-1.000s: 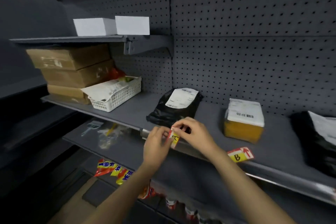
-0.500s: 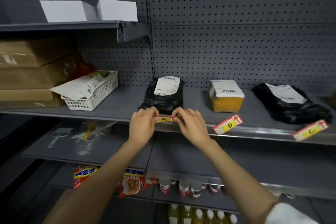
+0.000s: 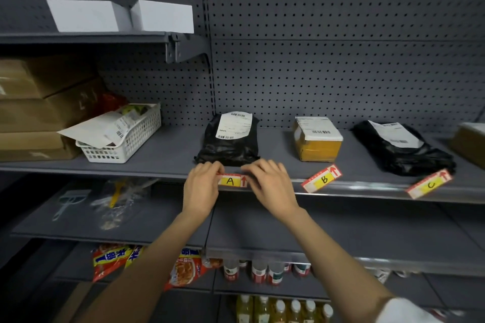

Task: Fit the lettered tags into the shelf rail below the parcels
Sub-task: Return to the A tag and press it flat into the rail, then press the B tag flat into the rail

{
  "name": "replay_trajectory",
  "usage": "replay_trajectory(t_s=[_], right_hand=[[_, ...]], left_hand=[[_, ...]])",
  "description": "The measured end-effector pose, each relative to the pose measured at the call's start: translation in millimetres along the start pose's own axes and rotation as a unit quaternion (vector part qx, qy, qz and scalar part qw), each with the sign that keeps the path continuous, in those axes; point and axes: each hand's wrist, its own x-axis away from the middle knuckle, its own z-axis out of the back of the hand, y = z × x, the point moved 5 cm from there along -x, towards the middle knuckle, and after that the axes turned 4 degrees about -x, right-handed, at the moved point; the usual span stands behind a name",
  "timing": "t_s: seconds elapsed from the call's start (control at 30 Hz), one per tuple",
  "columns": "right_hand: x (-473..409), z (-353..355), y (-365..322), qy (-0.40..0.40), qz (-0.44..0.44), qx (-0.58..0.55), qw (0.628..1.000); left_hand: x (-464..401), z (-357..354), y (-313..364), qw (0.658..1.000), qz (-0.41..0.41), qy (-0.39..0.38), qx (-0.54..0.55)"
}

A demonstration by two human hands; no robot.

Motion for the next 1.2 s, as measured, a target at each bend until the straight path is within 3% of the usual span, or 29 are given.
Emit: replay_trajectory(t_s=[0.33, 0.57, 0.7, 0.83, 1.07, 1.2], right_hand=[[11, -2, 5, -0.012, 0.006, -0.006, 1.000], [14, 60, 53, 0.052, -0.064, 0.042, 0.996], [37, 91, 103, 0.035, -0.141, 0.083, 0.986], [64, 101, 125, 0.009, -0.168, 0.108, 0.980], [84, 101, 145, 0.022, -0.260, -0.008, 0.965], [78, 98, 145, 0.018, -0.263, -0.026, 0.964]], left_hand=[[11, -7, 3, 1.000, 0.005, 0.011, -0.001], [-11, -12, 71, 0.994, -0.015, 0.002, 0.104], [-16, -33, 113, 0.989, -0.045, -0.031, 0.139], [-14, -55, 143, 0.988, -0.100, -0.051, 0.108], [-12, -69, 169, 0.986, -0.120, -0.049, 0.100], [-7, -72, 166, 0.988, -0.117, -0.054, 0.090]])
